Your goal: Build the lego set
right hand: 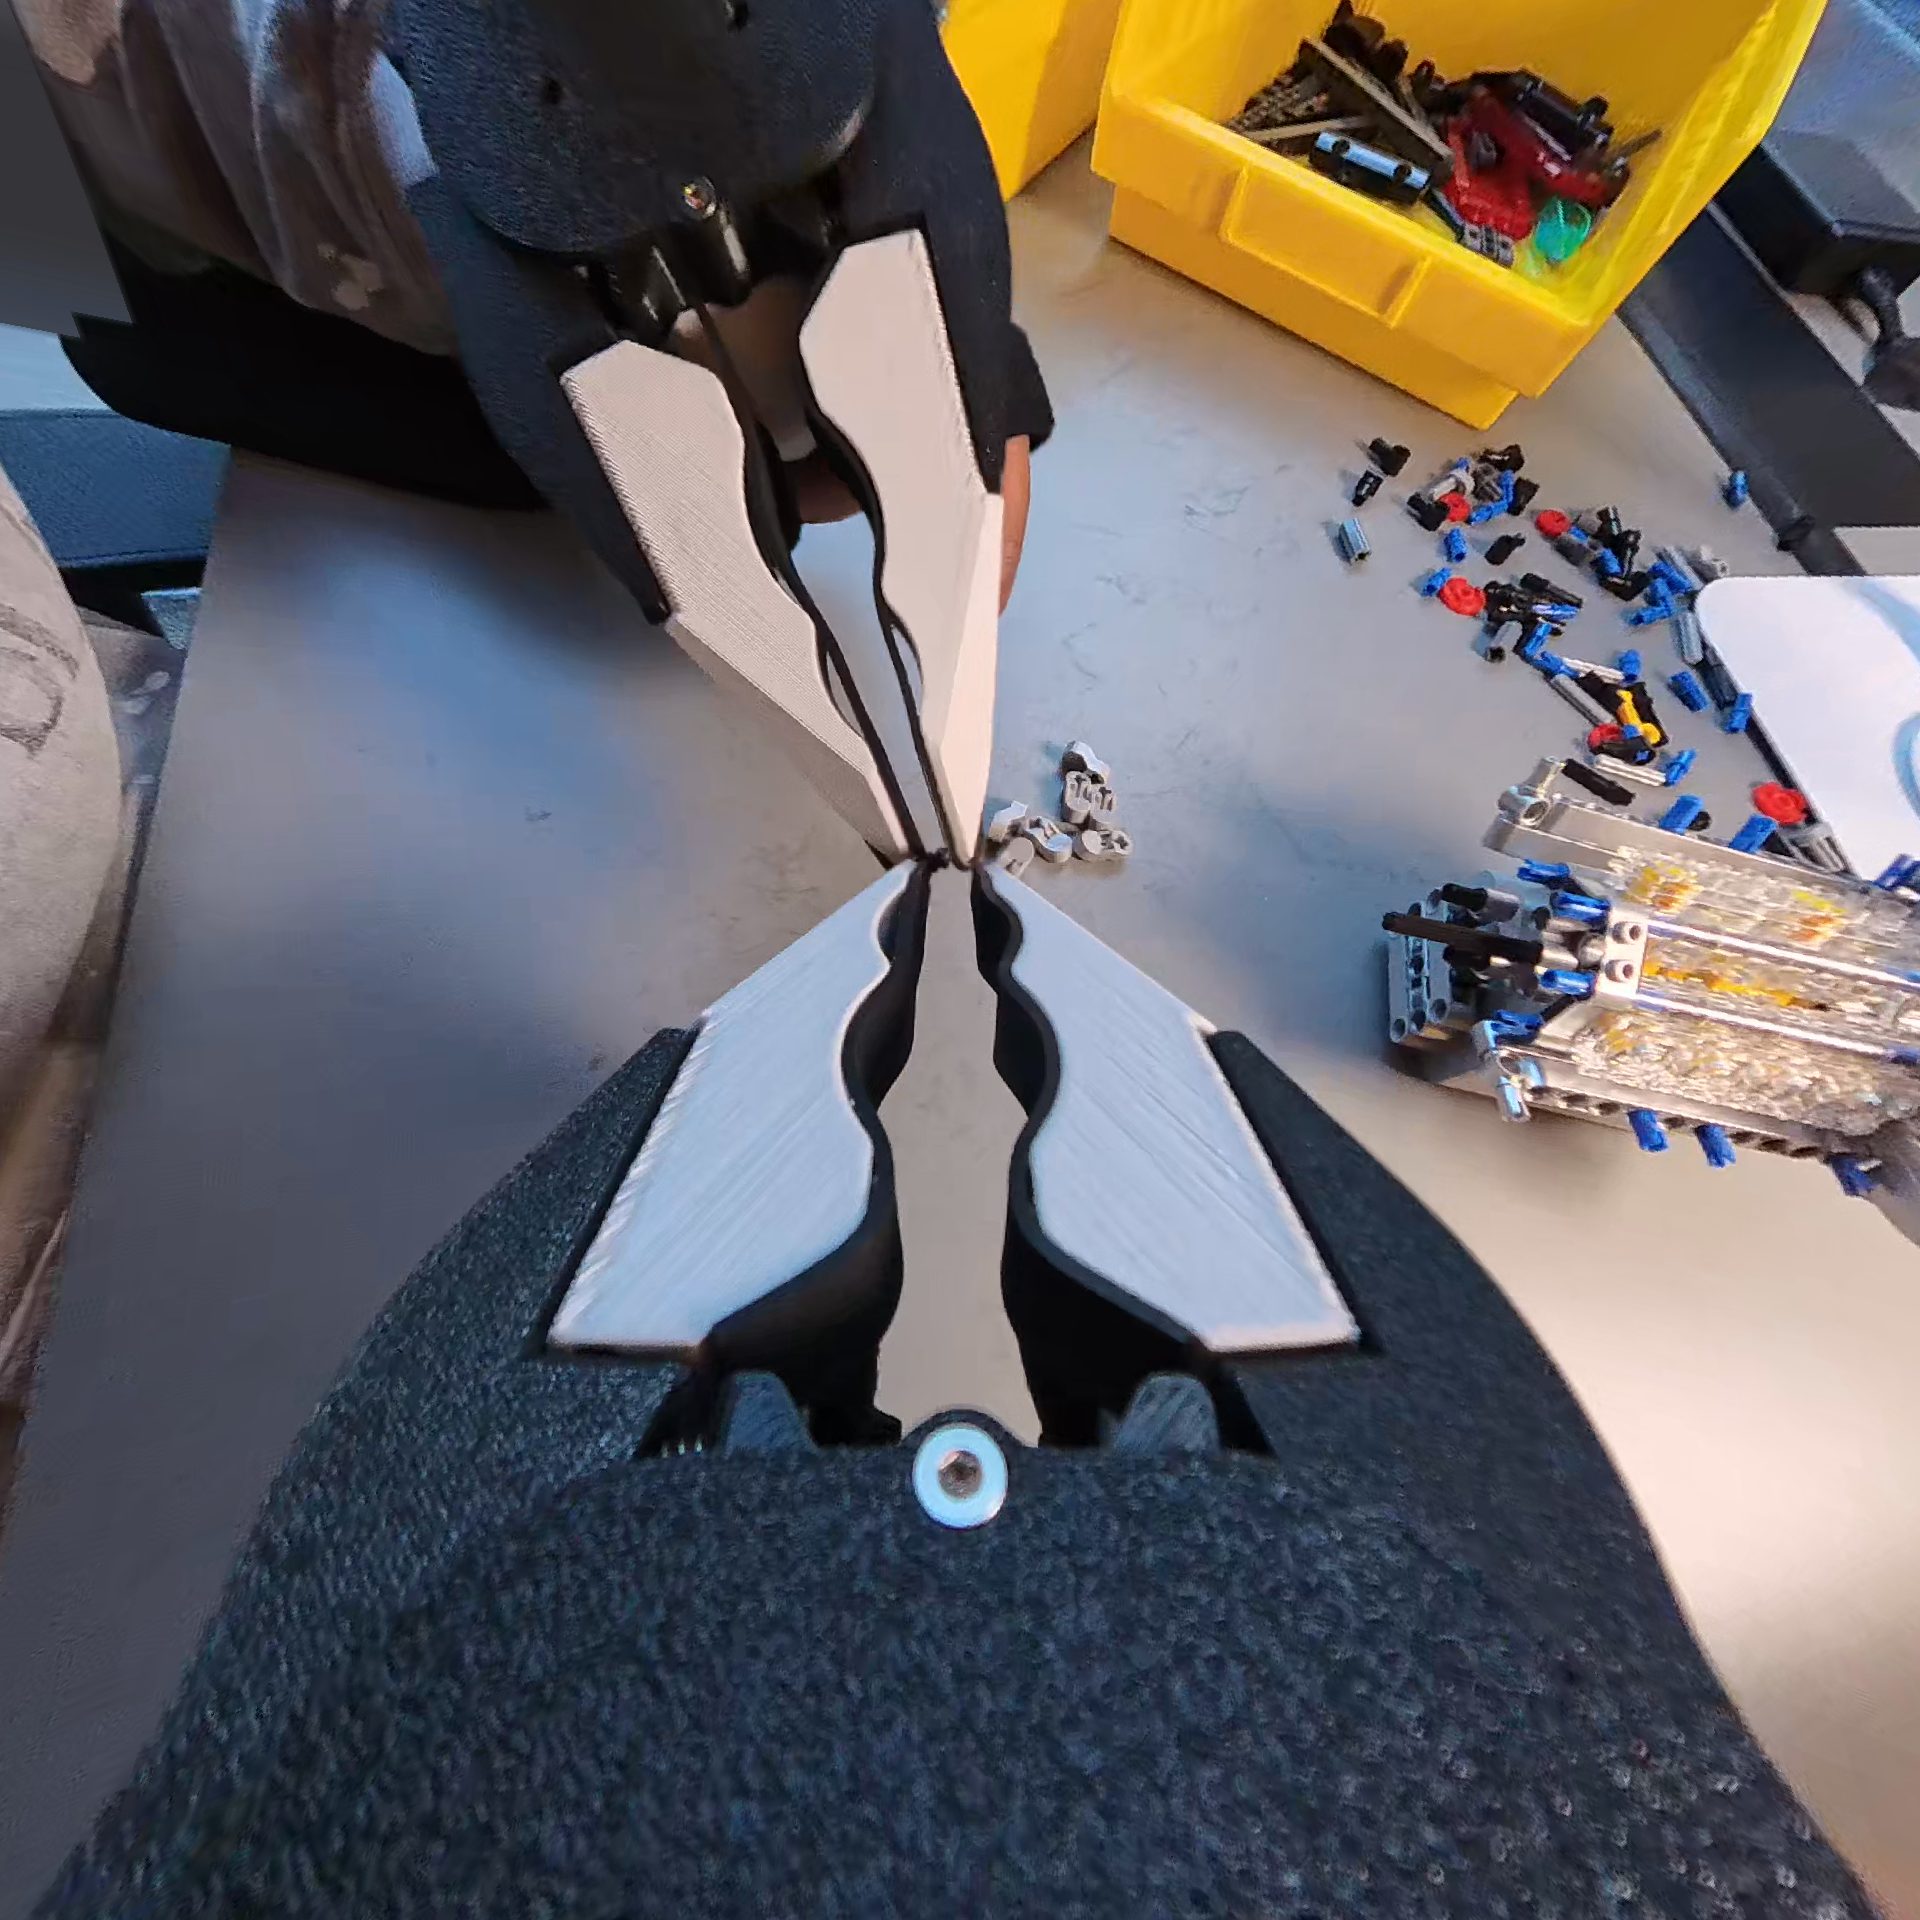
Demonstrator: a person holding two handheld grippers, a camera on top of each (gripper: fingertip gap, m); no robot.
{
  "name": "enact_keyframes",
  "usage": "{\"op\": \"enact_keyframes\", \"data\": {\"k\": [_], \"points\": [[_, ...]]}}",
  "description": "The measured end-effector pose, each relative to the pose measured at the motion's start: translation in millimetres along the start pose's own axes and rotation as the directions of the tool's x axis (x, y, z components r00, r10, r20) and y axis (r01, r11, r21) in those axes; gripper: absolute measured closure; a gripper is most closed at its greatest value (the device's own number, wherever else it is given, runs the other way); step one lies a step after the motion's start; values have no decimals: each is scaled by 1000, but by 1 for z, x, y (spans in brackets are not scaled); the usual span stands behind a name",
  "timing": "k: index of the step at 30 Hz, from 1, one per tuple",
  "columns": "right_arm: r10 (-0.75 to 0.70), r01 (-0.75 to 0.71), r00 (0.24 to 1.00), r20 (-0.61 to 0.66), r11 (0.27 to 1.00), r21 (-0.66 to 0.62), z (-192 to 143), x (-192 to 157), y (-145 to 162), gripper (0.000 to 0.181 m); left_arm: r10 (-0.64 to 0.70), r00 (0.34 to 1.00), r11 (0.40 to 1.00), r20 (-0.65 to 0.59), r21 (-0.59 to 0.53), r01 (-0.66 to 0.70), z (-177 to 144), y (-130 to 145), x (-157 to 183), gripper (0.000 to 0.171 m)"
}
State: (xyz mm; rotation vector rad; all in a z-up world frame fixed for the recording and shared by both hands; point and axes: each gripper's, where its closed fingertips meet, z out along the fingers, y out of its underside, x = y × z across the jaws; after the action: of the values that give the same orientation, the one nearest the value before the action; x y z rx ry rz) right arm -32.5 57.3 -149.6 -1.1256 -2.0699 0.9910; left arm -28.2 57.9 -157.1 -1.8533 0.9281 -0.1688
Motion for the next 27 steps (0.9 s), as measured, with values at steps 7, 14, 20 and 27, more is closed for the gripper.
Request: {"op": "enact_keyframes", "data": {"k": [7, 14, 20, 27], "points": [[-50, 50, 998, 23, 999, -10, 4, -4, 0, 174, 3, 1000, 1000, -18, -6, -3, -1, 2, 2, 169], [-185, 185, 983, 14, 981, -56, 8, -5, 3, 177, 30, 999, 999, -15, -34, -31, 1, 7, 4, 170], [-164, 165, 986, -15, 986, 28, 1, -1, -5, 178, 15, 1000, 999, 3, 29, -15, -4, -2, -1, 169], [-142, 143, 990, -17, 980, 139, -9, -4, -16, 177, -18, 999, 993, -33, 117, 22, -12, -16, 0, 169]]}}
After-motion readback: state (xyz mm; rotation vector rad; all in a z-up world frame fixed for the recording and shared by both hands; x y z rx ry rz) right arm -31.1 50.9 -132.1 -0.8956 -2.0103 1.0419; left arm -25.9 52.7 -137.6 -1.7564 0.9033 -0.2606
